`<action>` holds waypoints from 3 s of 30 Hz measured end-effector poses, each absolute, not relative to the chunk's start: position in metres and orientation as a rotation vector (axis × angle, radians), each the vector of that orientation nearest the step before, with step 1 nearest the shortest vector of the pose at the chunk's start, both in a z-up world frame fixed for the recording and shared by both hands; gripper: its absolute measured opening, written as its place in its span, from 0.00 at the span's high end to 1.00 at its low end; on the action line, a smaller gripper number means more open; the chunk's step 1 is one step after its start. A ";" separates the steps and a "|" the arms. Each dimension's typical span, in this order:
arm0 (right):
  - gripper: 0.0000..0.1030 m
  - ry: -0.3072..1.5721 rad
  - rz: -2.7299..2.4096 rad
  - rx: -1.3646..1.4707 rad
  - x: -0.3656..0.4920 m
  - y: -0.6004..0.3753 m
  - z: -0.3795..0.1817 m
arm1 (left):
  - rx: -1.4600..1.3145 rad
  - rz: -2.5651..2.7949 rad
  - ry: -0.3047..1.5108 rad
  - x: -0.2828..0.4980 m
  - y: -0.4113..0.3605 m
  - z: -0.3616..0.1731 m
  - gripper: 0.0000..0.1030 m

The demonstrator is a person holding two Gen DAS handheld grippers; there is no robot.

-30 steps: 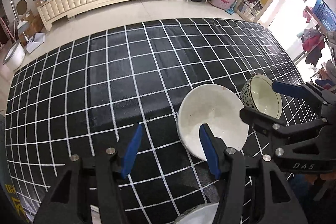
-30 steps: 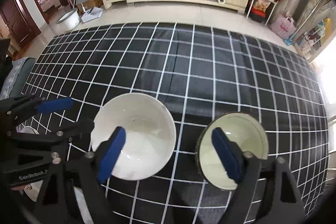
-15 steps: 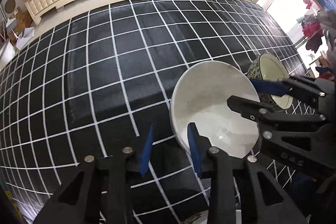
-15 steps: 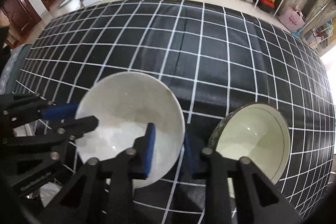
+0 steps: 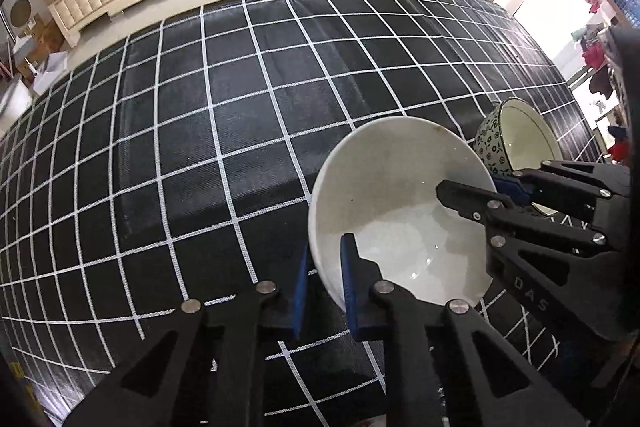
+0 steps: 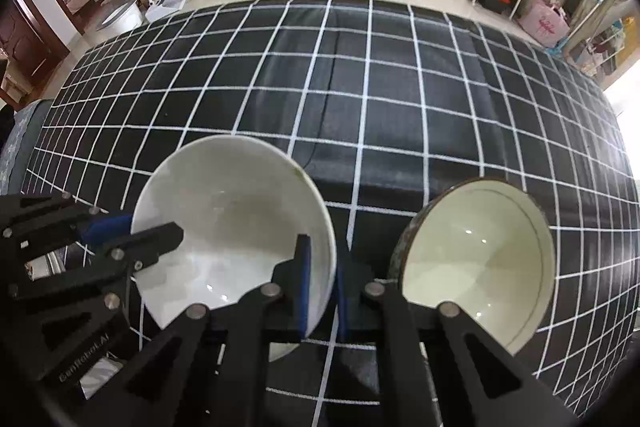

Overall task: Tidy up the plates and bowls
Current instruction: 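Carry the plain white bowl with both grippers and lower it into the red-logo bowl, then open both grippers and raise them off the stacked bowls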

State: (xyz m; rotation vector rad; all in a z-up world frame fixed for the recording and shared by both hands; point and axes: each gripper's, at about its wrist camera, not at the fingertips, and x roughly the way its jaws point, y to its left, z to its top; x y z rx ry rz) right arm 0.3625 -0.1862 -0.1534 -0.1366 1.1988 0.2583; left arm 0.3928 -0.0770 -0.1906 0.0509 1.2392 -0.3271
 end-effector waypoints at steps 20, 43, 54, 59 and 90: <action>0.86 1.068 0.331 -0.054 0.298 -0.170 -0.067 | 0.036 -0.260 1.112 0.333 -0.057 -0.104 0.88; 0.86 1.152 0.344 -0.005 0.224 -0.158 -0.094 | 0.034 -0.202 1.099 0.236 -0.038 -0.108 0.88; 0.86 1.235 0.347 0.014 0.213 -0.153 -0.122 | 0.011 -0.191 1.163 0.212 -0.033 -0.139 0.88; 0.86 1.275 0.354 0.038 0.216 -0.152 -0.131 | 0.008 -0.180 1.185 0.212 -0.029 -0.147 0.88; 0.85 1.271 0.287 -0.011 0.220 -0.154 -0.140 | -0.025 -0.207 1.221 0.220 -0.024 -0.167 0.88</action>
